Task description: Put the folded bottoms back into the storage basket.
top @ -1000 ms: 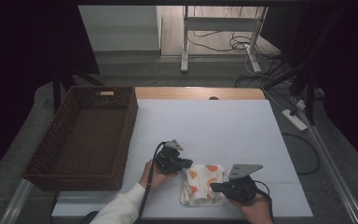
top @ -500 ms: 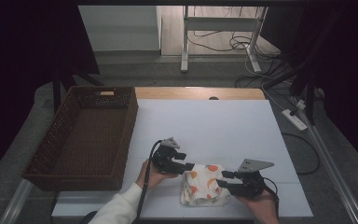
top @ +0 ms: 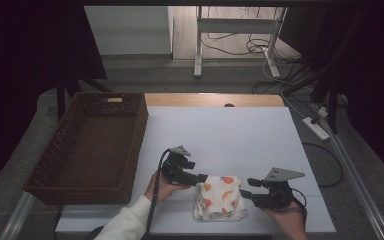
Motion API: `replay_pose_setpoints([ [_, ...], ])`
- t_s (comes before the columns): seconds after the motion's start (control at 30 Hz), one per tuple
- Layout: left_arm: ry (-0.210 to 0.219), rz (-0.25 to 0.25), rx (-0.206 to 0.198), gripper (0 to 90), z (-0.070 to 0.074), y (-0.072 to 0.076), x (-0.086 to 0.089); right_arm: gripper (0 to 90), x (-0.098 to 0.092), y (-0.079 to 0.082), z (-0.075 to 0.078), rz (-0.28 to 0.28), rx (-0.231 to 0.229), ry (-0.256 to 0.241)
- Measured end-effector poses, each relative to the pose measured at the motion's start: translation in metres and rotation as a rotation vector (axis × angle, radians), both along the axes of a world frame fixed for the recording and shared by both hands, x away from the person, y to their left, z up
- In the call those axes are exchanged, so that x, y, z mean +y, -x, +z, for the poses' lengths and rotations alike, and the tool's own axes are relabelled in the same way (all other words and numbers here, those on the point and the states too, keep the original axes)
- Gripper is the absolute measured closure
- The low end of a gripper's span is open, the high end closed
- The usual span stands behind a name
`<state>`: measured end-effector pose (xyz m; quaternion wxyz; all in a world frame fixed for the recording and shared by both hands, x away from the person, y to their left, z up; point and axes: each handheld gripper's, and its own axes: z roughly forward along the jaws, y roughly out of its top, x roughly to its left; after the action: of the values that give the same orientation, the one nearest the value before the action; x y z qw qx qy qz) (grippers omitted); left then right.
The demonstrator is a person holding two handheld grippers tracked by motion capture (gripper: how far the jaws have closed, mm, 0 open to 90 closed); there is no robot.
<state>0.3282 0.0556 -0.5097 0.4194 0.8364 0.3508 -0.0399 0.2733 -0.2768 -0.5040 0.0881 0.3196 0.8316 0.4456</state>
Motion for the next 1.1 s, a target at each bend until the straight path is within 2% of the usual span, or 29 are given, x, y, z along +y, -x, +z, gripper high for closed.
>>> replay_pose_setpoints([
  [0.67, -0.064, -0.04, 0.071, 18.7, -0.018, -0.009, -0.019, 43.6, -0.01, -0.004, -0.001, -0.035, 0.006, 0.014],
  [0.83, -0.081, -0.047, 0.075, 18.6, -0.021, -0.009, -0.021, 43.2, -0.01, -0.004, -0.002, -0.038, 0.011, 0.019],
  [0.97, -0.083, -0.044, 0.085, 18.7, -0.022, -0.011, -0.019, 43.2, -0.009, -0.002, 0.0, -0.041, -0.01, 0.016],
  [1.1, -0.092, -0.056, 0.095, 18.8, -0.024, -0.011, -0.021, 43.1, -0.009, -0.002, 0.0, -0.041, -0.007, 0.021],
])
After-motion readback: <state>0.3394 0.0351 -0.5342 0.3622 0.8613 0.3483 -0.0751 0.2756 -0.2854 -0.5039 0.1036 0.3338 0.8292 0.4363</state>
